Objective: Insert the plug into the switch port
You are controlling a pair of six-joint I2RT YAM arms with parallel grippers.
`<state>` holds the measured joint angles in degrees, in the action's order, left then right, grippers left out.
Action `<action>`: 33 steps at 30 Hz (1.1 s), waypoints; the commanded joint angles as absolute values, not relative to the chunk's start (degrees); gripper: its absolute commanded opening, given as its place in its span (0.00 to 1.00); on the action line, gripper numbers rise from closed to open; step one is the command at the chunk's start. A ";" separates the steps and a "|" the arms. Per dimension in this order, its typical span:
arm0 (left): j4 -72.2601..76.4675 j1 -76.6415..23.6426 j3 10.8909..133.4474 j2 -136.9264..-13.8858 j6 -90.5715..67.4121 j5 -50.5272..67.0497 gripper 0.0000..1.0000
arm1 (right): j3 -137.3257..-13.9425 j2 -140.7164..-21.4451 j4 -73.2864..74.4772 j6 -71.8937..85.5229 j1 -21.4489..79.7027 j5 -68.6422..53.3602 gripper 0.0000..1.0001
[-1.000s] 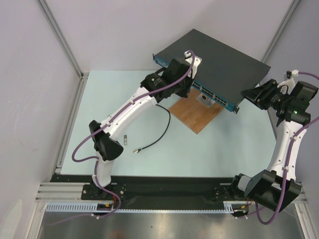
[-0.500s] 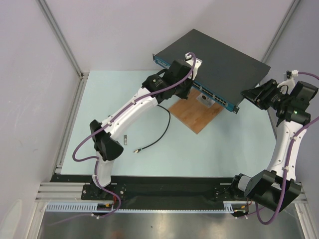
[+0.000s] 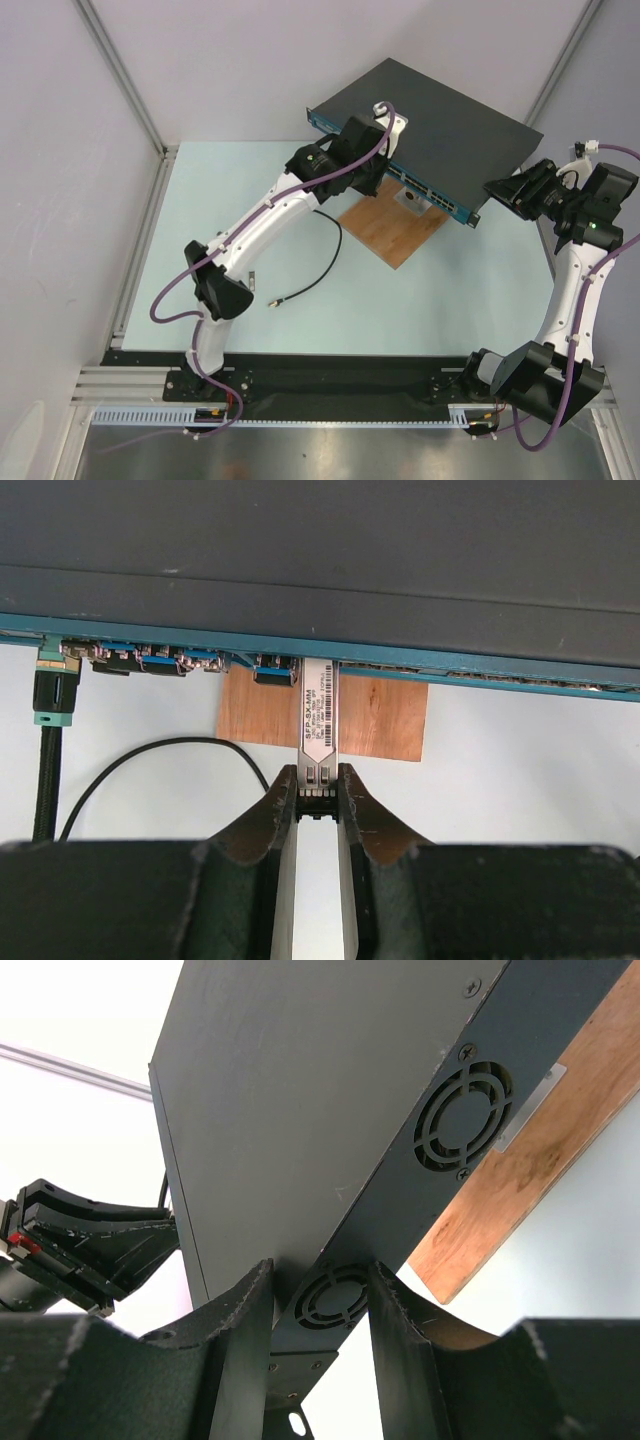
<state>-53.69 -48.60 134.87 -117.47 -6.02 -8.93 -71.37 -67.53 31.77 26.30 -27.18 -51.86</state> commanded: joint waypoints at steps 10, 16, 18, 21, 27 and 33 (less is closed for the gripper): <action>-36.04 -47.99 139.66 -116.37 -5.80 -10.02 0.00 | -70.58 -67.85 31.47 24.87 -22.76 -57.13 0.20; -35.33 -48.16 139.66 -116.37 -5.45 -10.19 0.00 | -70.66 -67.68 31.64 24.79 -22.76 -57.13 0.20; -34.98 -48.16 139.66 -116.11 -5.88 -10.11 0.01 | -70.75 -67.59 31.90 24.61 -22.68 -57.04 0.20; -33.75 -48.25 139.57 -115.32 -6.59 -8.71 0.00 | -70.75 -67.59 32.17 24.35 -22.68 -56.87 0.20; -33.66 -49.30 139.04 -115.49 -8.00 -5.71 0.00 | -70.49 -67.59 31.99 24.52 -22.76 -56.87 0.20; -32.61 -49.40 136.94 -116.37 -7.38 -6.77 0.00 | -70.66 -67.50 32.43 24.00 -22.76 -56.95 0.20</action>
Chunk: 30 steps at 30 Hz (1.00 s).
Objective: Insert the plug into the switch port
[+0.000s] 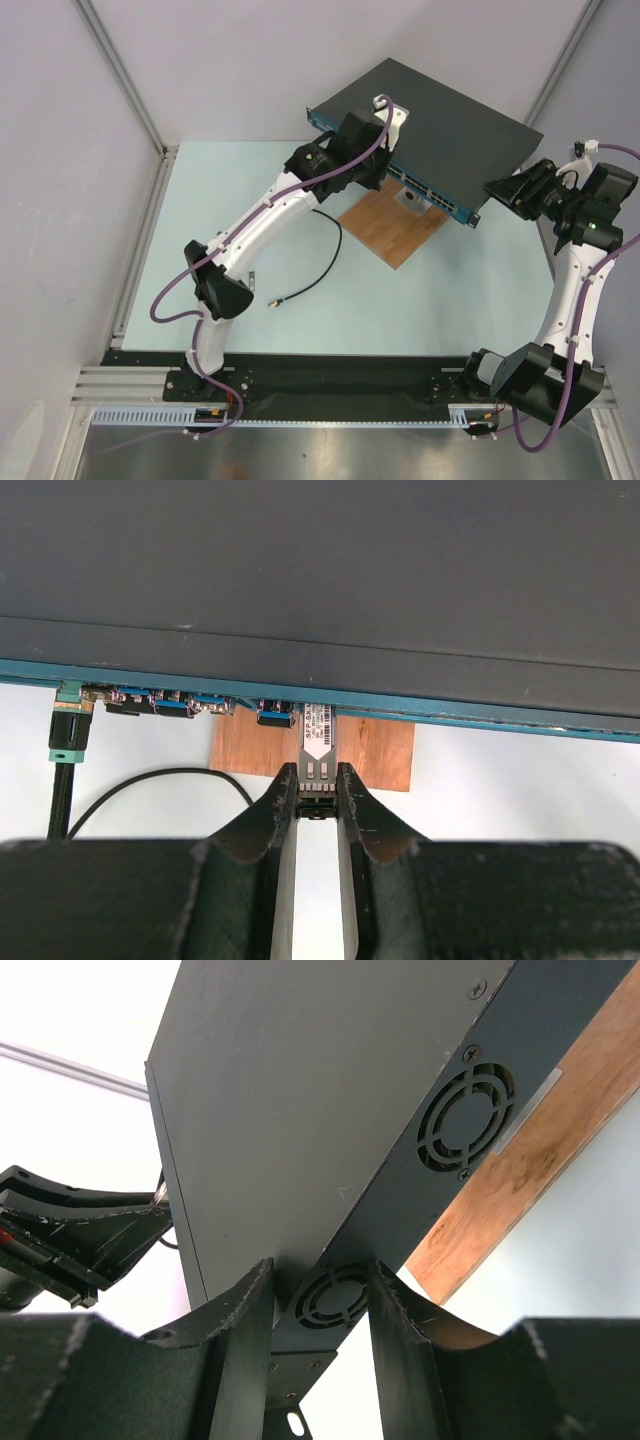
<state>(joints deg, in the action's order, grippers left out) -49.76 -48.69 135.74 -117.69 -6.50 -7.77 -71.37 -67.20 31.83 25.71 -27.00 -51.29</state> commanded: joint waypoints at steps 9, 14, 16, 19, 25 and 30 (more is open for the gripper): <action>-26.82 -49.39 130.35 -116.54 -6.24 -7.55 0.00 | -70.40 -67.85 31.90 24.61 -22.85 -57.39 0.20; -23.65 -49.04 129.90 -116.72 -5.54 -8.17 0.00 | -70.58 -67.76 31.99 24.35 -23.03 -57.83 0.20; -22.51 -48.78 130.43 -116.98 -5.19 -8.70 0.00 | -70.58 -67.76 32.17 24.34 -23.03 -57.92 0.20; -22.85 -48.34 131.66 -117.07 -4.92 -9.23 0.12 | -70.66 -67.94 32.17 24.17 -23.12 -58.01 0.20; -25.93 -47.81 126.40 -111.64 -4.57 -6.33 0.36 | -71.28 -68.29 32.43 24.08 -24.60 -58.53 0.22; -26.28 -47.81 117.78 -104.69 -3.34 -5.36 0.43 | -71.72 -69.17 32.78 24.08 -26.45 -59.68 0.22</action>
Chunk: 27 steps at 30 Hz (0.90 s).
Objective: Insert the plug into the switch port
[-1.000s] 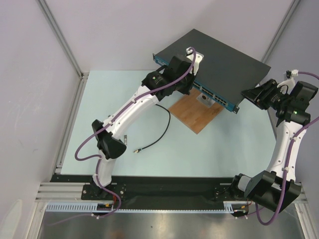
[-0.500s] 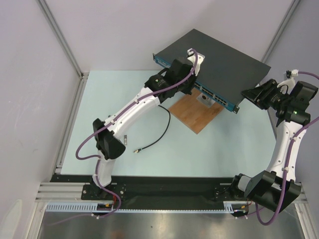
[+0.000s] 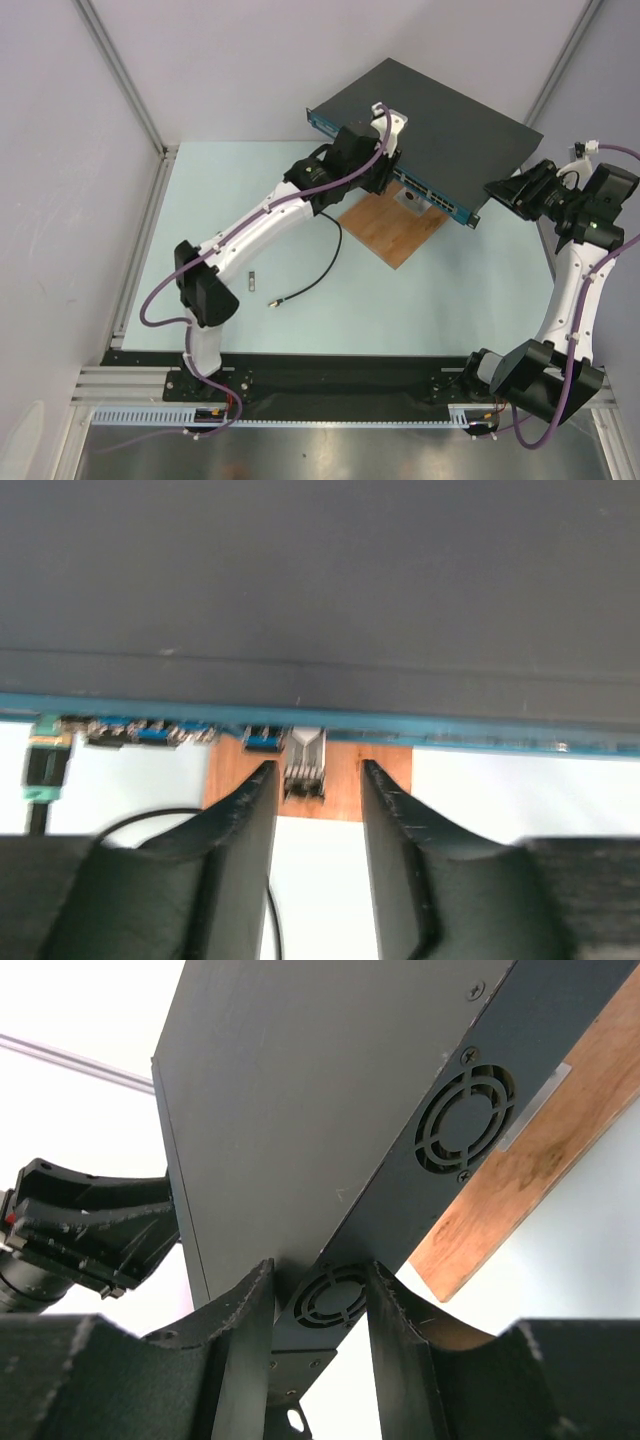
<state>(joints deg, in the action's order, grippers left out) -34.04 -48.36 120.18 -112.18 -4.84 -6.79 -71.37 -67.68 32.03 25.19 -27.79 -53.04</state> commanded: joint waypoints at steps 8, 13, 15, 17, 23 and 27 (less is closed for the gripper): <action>-31.64 -47.29 107.69 -94.40 -1.76 -4.22 0.59 | -71.89 -69.87 32.96 24.17 -27.60 -61.26 0.41; -31.82 -46.15 102.05 -87.73 -1.23 -4.31 0.60 | -72.86 -69.96 35.67 22.77 -30.84 -63.45 0.61; -31.64 -45.18 100.55 -86.75 -1.76 -3.78 0.57 | -73.47 -70.14 37.26 21.02 -32.07 -64.07 0.72; -31.64 -44.74 99.85 -85.87 -2.19 -2.82 0.54 | -74.18 -70.40 39.63 19.78 -33.48 -64.69 0.80; -31.12 -44.21 98.62 -85.69 -4.21 -0.53 0.42 | -73.30 -70.93 39.82 19.59 -34.37 -65.21 0.83; -29.71 -43.95 97.65 -86.04 -4.92 -0.44 0.33 | -70.06 -71.01 33.33 24.77 -34.10 -65.48 0.81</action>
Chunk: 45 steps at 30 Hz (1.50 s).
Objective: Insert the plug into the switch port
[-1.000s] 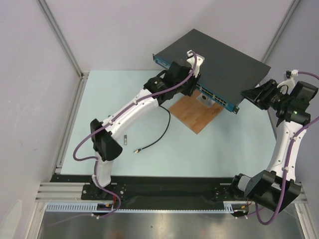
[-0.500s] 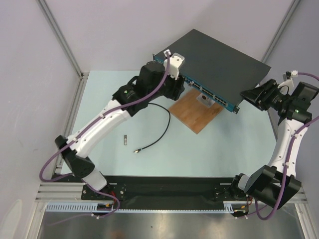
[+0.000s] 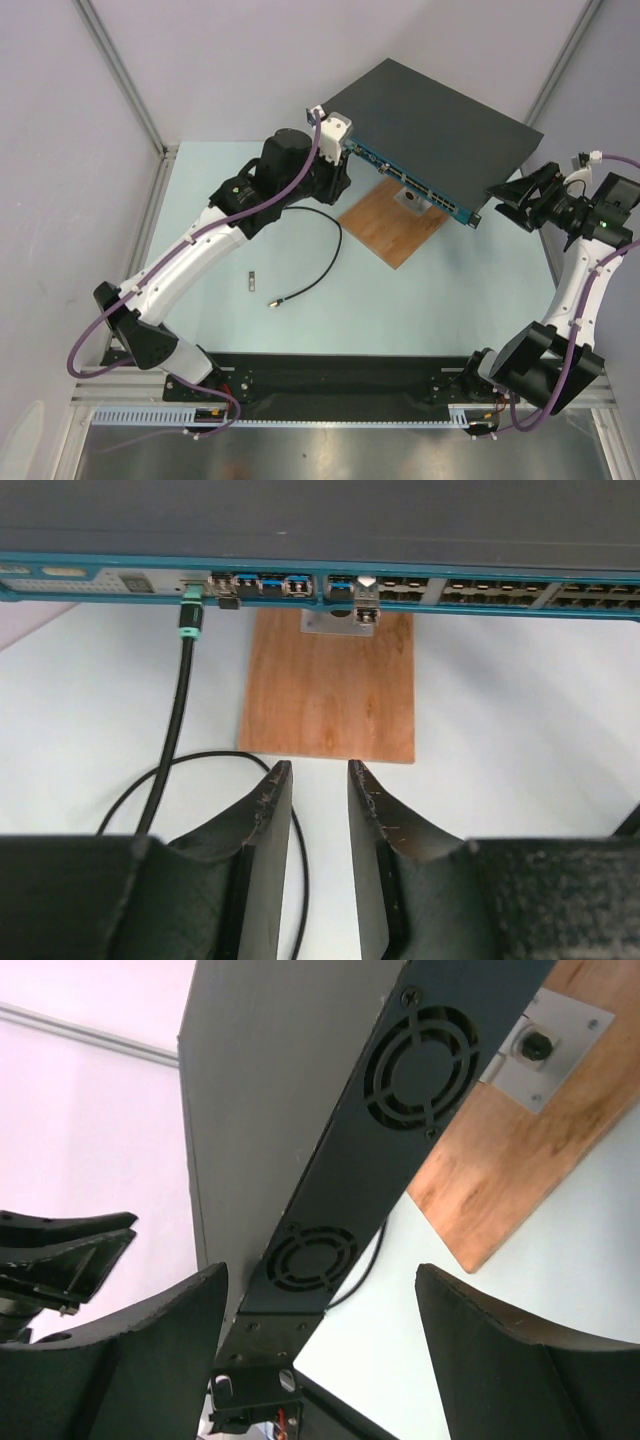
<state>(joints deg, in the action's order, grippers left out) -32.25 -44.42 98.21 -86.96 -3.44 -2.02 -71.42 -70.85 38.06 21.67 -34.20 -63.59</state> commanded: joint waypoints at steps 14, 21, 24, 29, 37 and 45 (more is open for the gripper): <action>-12.22 -42.98 85.42 -83.49 -3.25 6.68 0.00 | -59.77 -71.02 3.17 47.37 -29.71 -68.03 0.64; -10.28 -43.07 90.26 -89.38 -5.53 6.85 0.00 | -59.59 -70.67 3.07 47.38 -28.74 -66.62 0.34; -10.46 -43.15 92.63 -91.92 -7.29 7.29 0.00 | -59.77 -70.58 3.87 46.41 -28.65 -66.45 0.24; -10.11 -43.77 94.83 -94.13 -8.17 7.30 0.00 | -59.77 -70.66 4.13 46.06 -28.65 -66.18 0.12; -10.02 -44.38 97.12 -96.68 -8.96 7.03 0.00 | -59.76 -70.49 4.57 45.53 -28.48 -65.83 0.10; -10.46 -44.47 99.31 -99.31 -8.61 6.42 0.00 | -59.85 -70.58 5.18 44.74 -28.39 -65.65 0.10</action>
